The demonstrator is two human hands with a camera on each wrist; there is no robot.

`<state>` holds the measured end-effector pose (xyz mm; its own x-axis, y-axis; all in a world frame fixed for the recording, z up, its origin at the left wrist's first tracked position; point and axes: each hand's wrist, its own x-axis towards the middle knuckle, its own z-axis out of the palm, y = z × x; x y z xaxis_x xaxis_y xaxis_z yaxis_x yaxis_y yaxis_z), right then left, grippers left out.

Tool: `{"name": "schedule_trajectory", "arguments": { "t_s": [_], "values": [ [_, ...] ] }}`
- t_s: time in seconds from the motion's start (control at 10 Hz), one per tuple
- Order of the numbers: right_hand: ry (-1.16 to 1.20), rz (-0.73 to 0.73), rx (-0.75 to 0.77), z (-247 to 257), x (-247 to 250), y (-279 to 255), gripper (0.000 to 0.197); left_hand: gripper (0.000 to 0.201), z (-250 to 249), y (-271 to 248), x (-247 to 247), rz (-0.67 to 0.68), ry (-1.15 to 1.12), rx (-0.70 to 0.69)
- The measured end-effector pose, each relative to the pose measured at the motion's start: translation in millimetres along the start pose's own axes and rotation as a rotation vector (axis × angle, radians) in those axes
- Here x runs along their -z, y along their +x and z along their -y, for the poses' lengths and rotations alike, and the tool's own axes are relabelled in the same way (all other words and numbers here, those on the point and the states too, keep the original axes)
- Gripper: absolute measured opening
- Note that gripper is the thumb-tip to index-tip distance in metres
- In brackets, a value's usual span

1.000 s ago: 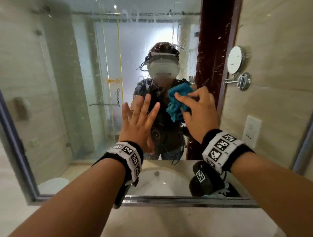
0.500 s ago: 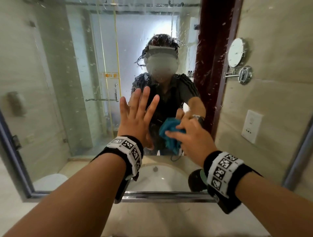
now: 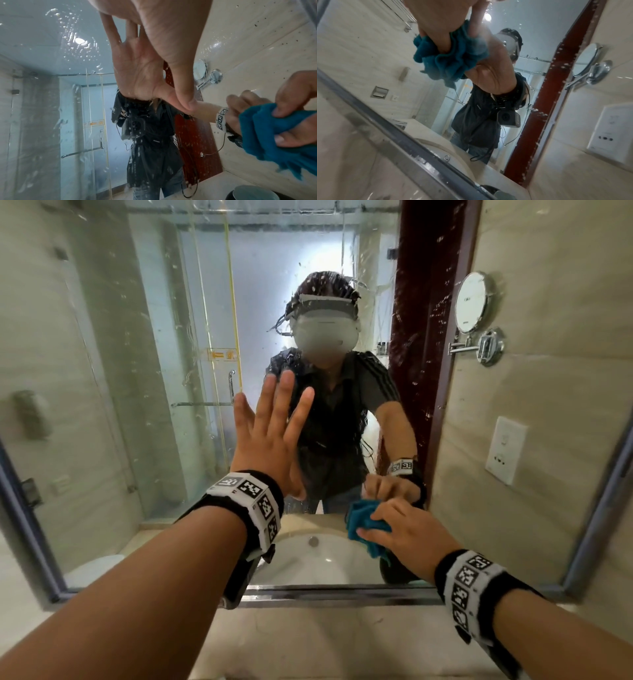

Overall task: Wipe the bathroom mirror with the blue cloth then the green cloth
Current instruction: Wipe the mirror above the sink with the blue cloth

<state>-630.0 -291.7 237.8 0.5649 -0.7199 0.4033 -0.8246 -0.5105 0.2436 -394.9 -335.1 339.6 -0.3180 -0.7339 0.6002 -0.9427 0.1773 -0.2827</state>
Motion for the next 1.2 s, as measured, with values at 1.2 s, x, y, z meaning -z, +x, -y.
{"name": "schedule_trajectory", "arguments": {
  "t_s": [1.2],
  "values": [
    [-0.023, -0.498, -0.177, 7, -60, -25, 0.047, 0.149, -74, -82, -98, 0.05, -0.033, -0.007]
  ]
}}
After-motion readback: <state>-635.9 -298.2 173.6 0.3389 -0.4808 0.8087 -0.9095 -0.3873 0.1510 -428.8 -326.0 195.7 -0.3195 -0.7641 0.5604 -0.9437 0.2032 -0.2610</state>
